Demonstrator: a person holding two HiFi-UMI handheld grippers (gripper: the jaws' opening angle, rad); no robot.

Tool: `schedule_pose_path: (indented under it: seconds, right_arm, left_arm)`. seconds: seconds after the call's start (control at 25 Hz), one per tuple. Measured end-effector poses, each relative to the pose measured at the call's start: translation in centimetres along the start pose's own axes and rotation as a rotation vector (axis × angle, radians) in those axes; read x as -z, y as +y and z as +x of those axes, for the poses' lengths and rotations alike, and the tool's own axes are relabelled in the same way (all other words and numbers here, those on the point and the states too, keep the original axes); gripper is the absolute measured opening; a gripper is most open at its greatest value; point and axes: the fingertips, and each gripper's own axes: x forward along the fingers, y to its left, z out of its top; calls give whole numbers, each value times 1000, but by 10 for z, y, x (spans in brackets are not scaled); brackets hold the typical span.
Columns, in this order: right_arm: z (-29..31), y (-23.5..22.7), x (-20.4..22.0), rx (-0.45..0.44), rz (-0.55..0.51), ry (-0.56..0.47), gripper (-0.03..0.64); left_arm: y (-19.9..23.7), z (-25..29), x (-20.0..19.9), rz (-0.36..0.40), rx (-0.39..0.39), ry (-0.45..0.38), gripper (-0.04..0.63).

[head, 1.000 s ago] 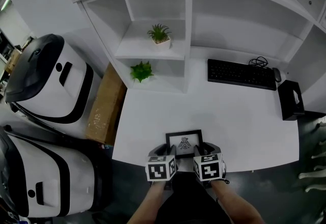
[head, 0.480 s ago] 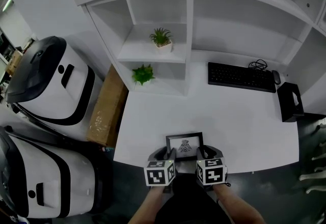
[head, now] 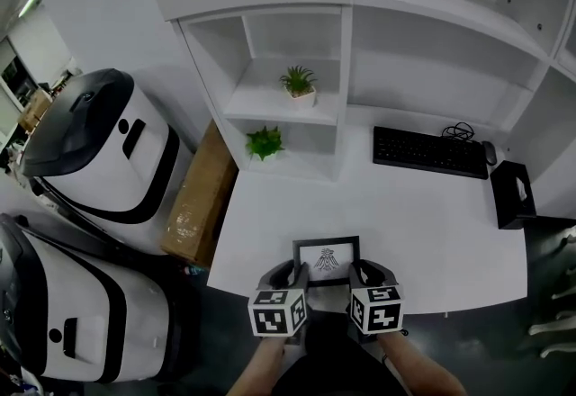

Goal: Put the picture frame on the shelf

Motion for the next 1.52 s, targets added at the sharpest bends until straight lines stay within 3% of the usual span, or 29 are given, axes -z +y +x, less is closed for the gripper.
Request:
schedule_pose_path:
  seconds: [0.44,0.76,1.16,1.52]
  right_arm:
    - [-30,14,-66,-41,-46,-226,74]
    - [-47,9,-89,-40,-85,-328,74]
    - [-54,2,-101,-39,-95,-376,77]
    - [-45,-4,-117,-30,-123,-400,78]
  left_arm:
    - [-6,-27,-62,46,1,-177,109]
    - [-21,-36,-86,90,23,-250,109]
    - [-31,-34,-106,141,32,-282,108]
    - [-28,-18,-120,142,36,-284,107]
